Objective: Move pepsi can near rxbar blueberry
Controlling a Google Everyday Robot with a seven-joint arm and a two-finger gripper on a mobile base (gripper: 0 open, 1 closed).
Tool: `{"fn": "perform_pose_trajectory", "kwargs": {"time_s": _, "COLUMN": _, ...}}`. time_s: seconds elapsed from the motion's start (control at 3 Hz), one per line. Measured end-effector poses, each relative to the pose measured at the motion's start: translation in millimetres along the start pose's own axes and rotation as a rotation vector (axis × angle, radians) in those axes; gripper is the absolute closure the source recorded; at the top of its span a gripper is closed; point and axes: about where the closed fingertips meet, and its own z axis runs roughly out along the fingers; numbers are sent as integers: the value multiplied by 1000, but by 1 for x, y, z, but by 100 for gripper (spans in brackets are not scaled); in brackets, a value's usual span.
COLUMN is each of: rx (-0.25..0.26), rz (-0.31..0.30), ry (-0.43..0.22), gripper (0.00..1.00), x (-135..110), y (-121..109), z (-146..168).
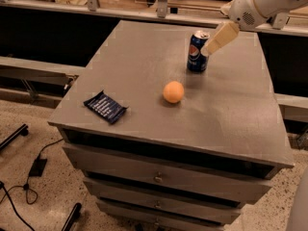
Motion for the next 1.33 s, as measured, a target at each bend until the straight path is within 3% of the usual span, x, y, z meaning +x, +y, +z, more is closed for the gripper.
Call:
{"fn": "perform_pose_trajectory", "kwargs": {"time_s": 0.67, "rx": -16, "rz": 53, "ry": -26, "gripper": 0, "x": 5, "y": -4, "z": 31}}
{"fn": "perform_pose_trajectory", "kwargs": {"time_s": 1.33, "rx": -26, "rz": 52, "ry": -24, "gripper": 41, "x": 5, "y": -2, "z": 37}}
